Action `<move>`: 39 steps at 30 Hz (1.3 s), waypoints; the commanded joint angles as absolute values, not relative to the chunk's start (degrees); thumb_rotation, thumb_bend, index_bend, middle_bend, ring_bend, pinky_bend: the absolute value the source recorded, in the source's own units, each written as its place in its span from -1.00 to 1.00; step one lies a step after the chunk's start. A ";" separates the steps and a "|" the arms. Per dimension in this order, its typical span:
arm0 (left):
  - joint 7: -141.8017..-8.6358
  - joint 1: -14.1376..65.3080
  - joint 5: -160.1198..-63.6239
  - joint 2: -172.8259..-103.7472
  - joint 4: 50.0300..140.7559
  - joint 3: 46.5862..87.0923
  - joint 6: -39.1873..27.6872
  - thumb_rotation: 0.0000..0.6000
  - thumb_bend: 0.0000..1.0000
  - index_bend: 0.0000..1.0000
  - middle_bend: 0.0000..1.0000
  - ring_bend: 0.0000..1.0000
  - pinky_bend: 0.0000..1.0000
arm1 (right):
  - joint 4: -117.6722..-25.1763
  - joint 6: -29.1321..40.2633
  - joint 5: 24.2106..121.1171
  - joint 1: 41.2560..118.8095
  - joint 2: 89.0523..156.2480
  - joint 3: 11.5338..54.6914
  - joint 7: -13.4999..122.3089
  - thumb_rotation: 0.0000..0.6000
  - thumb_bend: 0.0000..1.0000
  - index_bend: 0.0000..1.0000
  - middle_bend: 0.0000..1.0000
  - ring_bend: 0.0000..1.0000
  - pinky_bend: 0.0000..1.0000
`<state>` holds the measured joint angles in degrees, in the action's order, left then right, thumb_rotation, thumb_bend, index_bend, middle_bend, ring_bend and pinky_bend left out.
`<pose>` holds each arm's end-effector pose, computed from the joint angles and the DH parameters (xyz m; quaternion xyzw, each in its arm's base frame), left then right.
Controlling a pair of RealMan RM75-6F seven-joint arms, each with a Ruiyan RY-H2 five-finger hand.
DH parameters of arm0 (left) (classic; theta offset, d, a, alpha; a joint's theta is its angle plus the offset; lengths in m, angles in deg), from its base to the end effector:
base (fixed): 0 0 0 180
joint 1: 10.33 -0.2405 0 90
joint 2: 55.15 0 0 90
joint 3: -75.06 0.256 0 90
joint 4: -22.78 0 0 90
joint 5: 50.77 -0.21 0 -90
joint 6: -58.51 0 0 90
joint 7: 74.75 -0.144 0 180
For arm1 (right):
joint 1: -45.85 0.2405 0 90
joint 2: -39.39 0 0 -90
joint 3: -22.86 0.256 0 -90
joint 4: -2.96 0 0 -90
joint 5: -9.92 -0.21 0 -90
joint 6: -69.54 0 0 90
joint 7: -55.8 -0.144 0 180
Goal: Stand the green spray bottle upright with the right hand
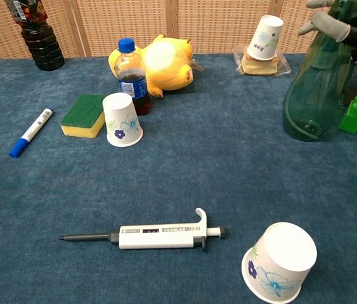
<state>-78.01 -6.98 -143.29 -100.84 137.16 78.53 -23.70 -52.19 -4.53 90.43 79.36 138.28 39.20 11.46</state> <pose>-0.2533 0.1448 0.1955 -0.6458 -0.4189 -0.3531 0.5318 -0.2229 -0.3695 0.0322 0.4455 -0.5057 0.6658 0.3203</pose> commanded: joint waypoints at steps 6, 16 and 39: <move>-78.01 -6.86 -143.34 -100.82 137.15 78.47 -23.63 0.75 -0.52 -0.16 -0.35 -0.45 -0.67 | -52.78 -3.82 90.78 79.33 137.52 38.64 11.17 -0.70 -0.34 -0.78 -0.40 -0.71 -0.66; -78.18 -6.81 -143.37 -100.85 137.25 78.43 -23.63 0.76 -0.52 -0.16 -0.35 -0.45 -0.67 | -53.34 -2.77 90.59 79.41 136.83 38.44 11.12 -0.89 -0.31 -0.91 -0.50 -0.79 -0.74; -78.36 -6.63 -143.53 -100.99 137.38 78.38 -23.53 0.75 -0.52 -0.16 -0.35 -0.45 -0.67 | -52.84 -2.71 90.97 79.01 136.54 37.77 10.87 -1.00 -0.49 -1.00 -0.63 -0.91 -0.88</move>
